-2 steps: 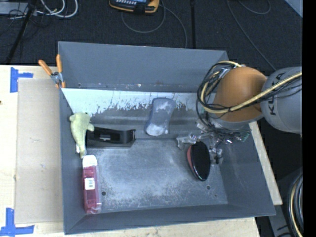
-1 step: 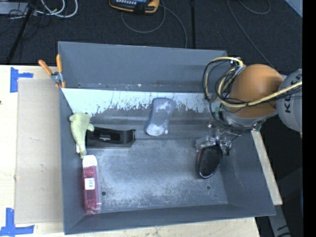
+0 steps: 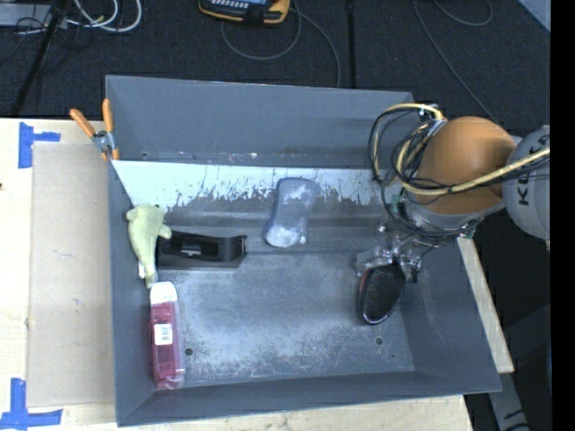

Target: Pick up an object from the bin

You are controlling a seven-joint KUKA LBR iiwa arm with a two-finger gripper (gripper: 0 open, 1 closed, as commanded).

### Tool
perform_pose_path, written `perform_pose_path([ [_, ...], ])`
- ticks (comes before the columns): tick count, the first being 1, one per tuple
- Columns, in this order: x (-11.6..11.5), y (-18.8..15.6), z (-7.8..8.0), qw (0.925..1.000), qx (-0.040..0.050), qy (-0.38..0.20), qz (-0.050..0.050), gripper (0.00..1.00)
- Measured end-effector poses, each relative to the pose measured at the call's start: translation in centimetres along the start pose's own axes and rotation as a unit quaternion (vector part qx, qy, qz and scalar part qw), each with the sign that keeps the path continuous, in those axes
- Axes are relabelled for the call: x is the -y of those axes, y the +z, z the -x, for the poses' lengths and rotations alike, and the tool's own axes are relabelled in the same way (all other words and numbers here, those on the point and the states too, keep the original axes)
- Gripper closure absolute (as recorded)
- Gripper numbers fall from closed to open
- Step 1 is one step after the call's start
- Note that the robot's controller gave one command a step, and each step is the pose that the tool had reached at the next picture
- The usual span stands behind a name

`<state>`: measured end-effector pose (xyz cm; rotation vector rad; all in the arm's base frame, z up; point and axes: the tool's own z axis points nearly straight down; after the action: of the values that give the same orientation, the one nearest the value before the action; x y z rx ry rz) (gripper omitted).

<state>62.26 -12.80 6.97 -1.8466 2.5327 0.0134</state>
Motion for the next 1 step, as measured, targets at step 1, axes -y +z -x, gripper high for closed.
perform_pose_path([
  [1,-0.16,-0.45,-0.02,1.0000,-0.0005,0.000,0.002,1.00],
])
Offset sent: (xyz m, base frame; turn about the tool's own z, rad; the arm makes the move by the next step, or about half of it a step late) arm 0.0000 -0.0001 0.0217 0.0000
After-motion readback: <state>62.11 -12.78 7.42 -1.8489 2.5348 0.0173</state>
